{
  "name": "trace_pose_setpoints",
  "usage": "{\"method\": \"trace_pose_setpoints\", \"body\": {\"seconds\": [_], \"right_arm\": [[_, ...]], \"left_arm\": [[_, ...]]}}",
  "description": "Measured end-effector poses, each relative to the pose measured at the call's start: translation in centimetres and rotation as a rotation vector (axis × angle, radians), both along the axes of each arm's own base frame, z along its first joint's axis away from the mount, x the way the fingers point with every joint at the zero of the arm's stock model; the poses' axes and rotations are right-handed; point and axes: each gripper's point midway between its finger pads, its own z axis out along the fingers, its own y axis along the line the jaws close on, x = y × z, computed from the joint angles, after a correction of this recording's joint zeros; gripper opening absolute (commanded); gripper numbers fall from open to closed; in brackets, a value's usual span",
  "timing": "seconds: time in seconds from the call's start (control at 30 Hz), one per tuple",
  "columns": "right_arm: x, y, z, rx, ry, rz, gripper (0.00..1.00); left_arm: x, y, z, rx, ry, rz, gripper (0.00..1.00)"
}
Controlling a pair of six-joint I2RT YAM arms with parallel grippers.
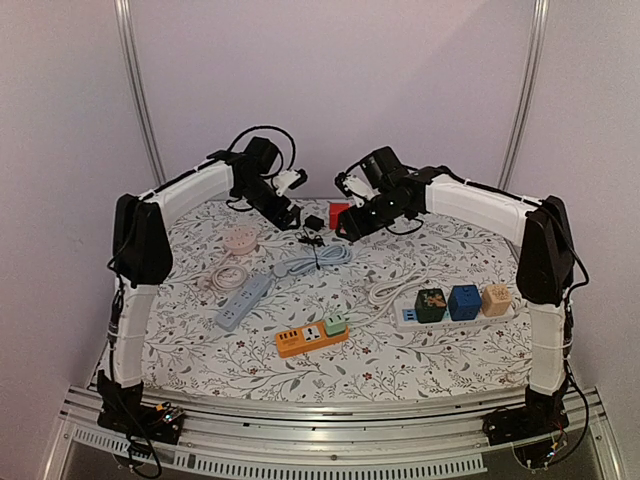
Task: Insert the plug
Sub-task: Pick up the plug from the center of the board.
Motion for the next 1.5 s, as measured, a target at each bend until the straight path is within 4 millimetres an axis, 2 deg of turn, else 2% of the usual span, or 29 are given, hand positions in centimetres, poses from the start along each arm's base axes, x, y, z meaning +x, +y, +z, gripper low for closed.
{"method": "trace_pose_setpoints", "body": {"seconds": [0.1, 0.17, 0.3, 0.37, 0.43, 0.57, 0.7, 0.83, 0.9, 1.17, 1.23, 1.3, 1.33, 1.43, 1.5], "right_arm": [[-0.3, -0.4, -1.6, -0.011, 0.031, -0.02, 0.63], [-0.7, -0.7, -2.8, -0.026, 0.05, -0.026, 0.63], [-1.6, -1.8, -5.3, -0.073, 0.09, -0.035, 0.63], [-2.0, -2.1, -6.2, -0.087, 0.107, -0.036, 0.62], [-2.1, -2.2, -6.6, -0.093, 0.114, -0.036, 0.62], [-2.0, -2.1, -6.3, -0.081, 0.105, -0.039, 0.62], [-1.9, -2.0, -5.5, -0.067, 0.092, -0.037, 0.62], [-1.9, -1.9, -5.0, -0.054, 0.082, -0.032, 0.62], [-2.1, -1.8, -4.8, -0.048, 0.084, -0.025, 0.62], [-2.5, -1.9, -5.2, -0.051, 0.094, -0.014, 0.62], [-2.8, -2.1, -5.0, -0.053, 0.096, -0.013, 0.61], [-3.0, -2.3, -4.3, -0.047, 0.09, -0.014, 0.61], [-3.1, -2.3, -3.9, -0.043, 0.085, -0.014, 0.61], [-3.3, -2.4, -2.0, -0.017, 0.061, -0.015, 0.61], [-3.5, -2.4, -0.5, 0.008, 0.045, -0.011, 0.61]], "left_arm": [[2.5, -2.6, -2.6, -0.054, 0.012, 0.013, 0.9], [3.5, -3.4, -5.2, -0.073, 0.039, 0.032, 0.88], [3.5, -3.6, -10.4, -0.059, 0.122, 0.069, 0.82], [3.2, -3.5, -12.3, -0.053, 0.158, 0.085, 0.77], [3.4, -3.8, -12.2, -0.074, 0.155, 0.088, 0.72], [3.5, -4.4, -11.8, -0.114, 0.159, 0.088, 0.69], [4.1, -4.9, -11.3, -0.138, 0.131, 0.082, 0.55], [4.9, -5.1, -10.9, -0.146, 0.091, 0.077, 0.27], [5.1, -5.2, -10.7, -0.152, 0.078, 0.072, 0.0], [5.1, -5.2, -10.3, -0.122, 0.045, 0.008, 0.0], [4.6, -4.9, -9.4, -0.098, 0.036, -0.02, 0.0], [3.7, -4.4, -7.6, -0.077, 0.024, -0.049, 0.0], [3.1, -4.0, -6.0, -0.07, 0.012, -0.066, 0.0], [1.9, -3.5, 0.9, -0.082, -0.075, -0.105, 0.0], [0.9, -3.1, 6.8, -0.107, -0.16, -0.126, 0.0]]}}
